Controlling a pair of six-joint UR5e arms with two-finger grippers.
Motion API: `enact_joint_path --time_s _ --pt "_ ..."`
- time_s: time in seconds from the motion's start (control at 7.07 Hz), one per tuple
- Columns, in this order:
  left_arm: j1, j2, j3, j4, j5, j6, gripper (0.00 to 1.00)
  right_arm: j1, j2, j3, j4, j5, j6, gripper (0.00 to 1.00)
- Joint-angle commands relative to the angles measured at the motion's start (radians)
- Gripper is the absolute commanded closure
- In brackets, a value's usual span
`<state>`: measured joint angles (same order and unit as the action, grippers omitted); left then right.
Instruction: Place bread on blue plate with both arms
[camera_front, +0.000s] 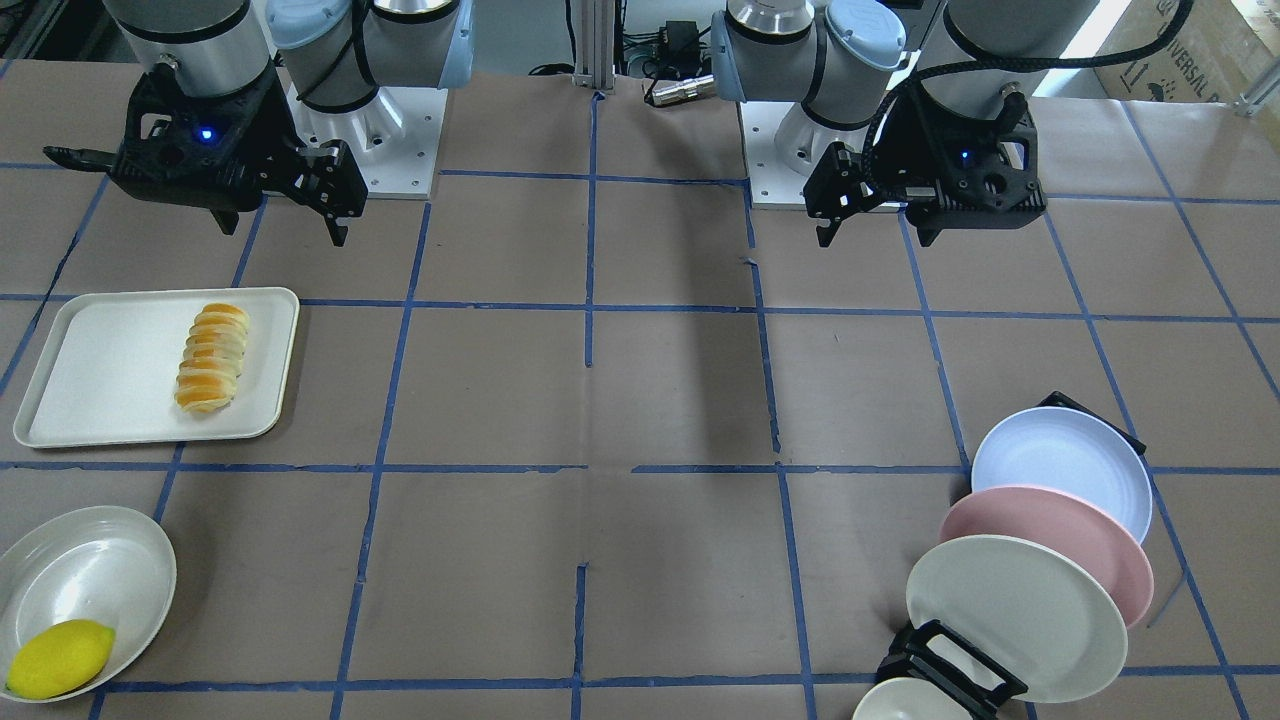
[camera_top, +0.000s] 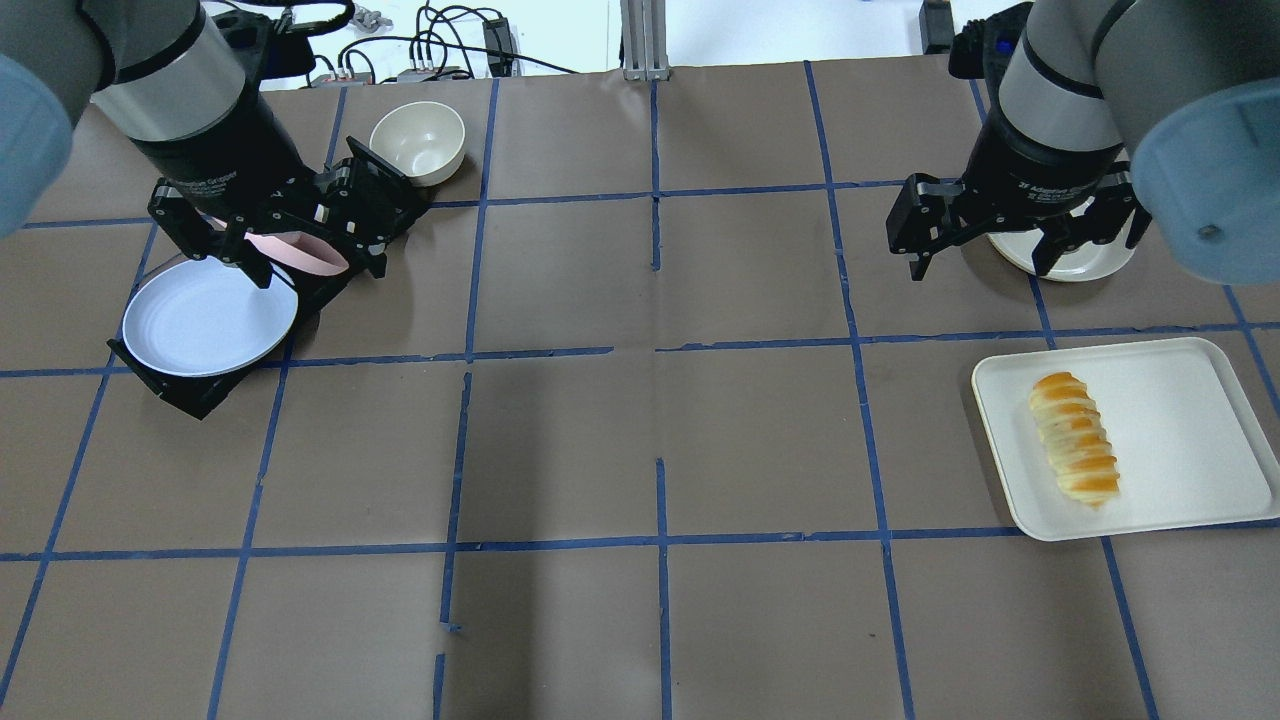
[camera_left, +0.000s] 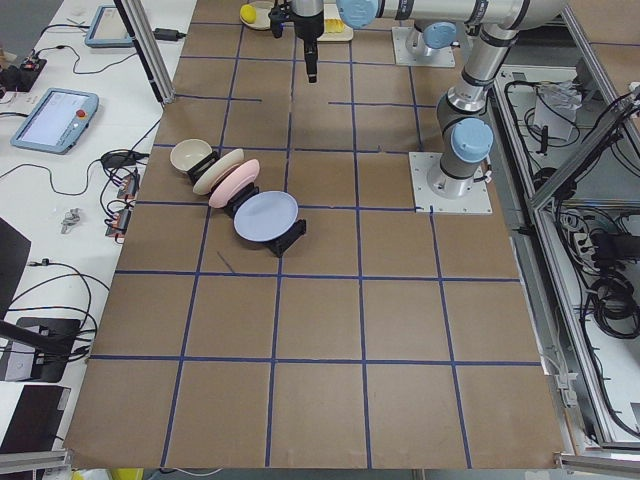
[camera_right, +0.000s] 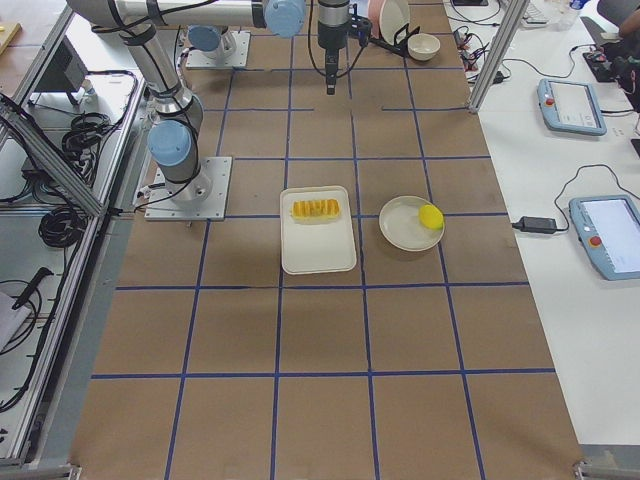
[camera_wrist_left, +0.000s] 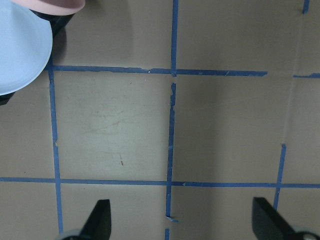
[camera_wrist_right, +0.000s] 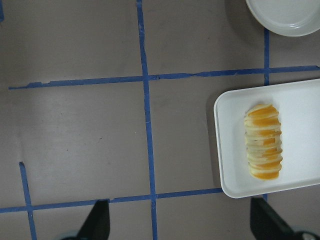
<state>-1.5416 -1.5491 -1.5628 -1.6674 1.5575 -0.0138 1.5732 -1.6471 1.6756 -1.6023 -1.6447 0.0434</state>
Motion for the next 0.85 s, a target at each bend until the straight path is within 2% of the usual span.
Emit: enact_joint_path --time_s 0.0,0.14,0.42,0.71 --pt "0.000 0.000 -0.002 0.000 -0.004 0.000 0.00 -0.034 0.001 0.051 -0.030 -0.006 -0.159 0.00" --pt "-0.002 0.001 -0.005 0.000 -0.004 0.000 0.00 -0.088 -0.006 0.099 -0.075 -0.010 -0.192 0.00" --pt "-0.002 0.003 -0.006 0.000 -0.001 0.000 0.00 -0.227 -0.008 0.166 -0.094 -0.009 -0.328 0.02" --pt "0.014 0.009 -0.005 0.000 0.007 0.068 0.00 -0.356 -0.005 0.286 -0.212 -0.010 -0.440 0.02"
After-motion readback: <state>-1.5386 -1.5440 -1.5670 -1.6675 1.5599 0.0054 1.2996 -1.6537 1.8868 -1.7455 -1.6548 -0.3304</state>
